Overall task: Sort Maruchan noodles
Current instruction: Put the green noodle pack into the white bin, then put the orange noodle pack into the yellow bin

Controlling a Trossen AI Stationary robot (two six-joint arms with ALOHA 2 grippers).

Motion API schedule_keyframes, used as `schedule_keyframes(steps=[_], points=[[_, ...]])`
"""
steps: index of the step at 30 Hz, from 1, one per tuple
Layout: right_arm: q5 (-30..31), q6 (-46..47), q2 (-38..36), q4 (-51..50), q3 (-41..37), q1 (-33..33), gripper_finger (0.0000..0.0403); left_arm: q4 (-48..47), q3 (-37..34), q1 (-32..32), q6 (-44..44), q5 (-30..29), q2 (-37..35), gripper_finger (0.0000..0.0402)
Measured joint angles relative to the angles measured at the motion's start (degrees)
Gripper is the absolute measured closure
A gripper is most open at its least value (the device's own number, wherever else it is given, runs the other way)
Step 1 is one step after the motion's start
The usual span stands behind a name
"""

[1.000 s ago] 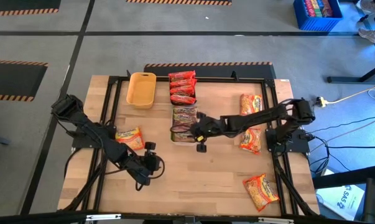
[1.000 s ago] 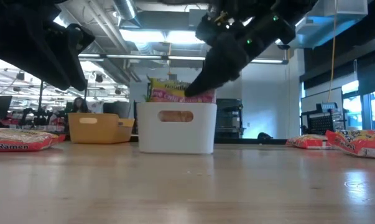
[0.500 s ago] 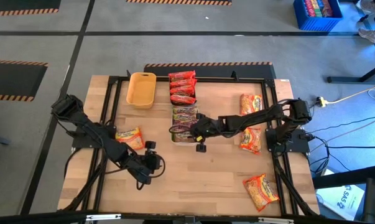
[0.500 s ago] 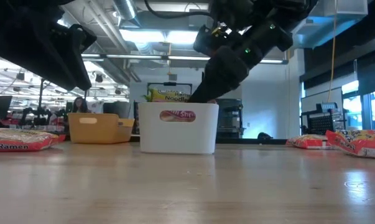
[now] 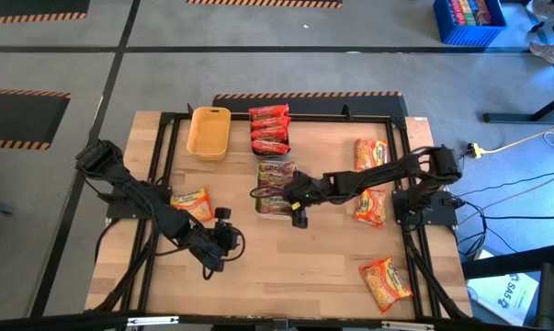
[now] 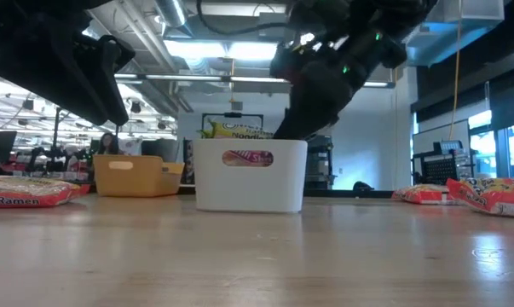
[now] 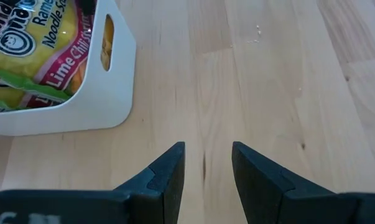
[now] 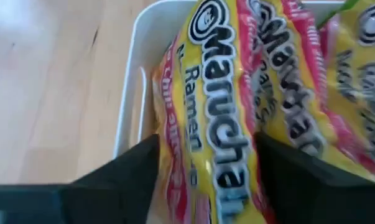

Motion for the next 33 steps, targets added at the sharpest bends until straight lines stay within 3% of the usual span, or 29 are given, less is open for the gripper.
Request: schedule_keyframes(steps=[8, 18, 25, 33], points=[[-2.8, 2.9, -11.8, -20.3, 7.8, 1.4, 0.0101, -1.5, 0.1, -0.1, -0.8, 1.0, -3.2, 0.0274], [6.7, 16.9, -26.3, -36.8, 6.6, 10.9, 0.0100, -15.6, 0.1, -0.2, -12.5, 1.0, -12.8, 0.0274], [15.0, 21.5, -26.9, -38.0, 2.3, 16.9, 0.0100, -32.1, 0.1, 0.0, -27.6, 0.8, -13.3, 0.0274], [19.4, 17.9, -26.2, -32.1, -1.4, 17.2, 0.0100, -50.4, 0.1, 2.2, -44.2, 3.9, -13.2, 0.0274]])
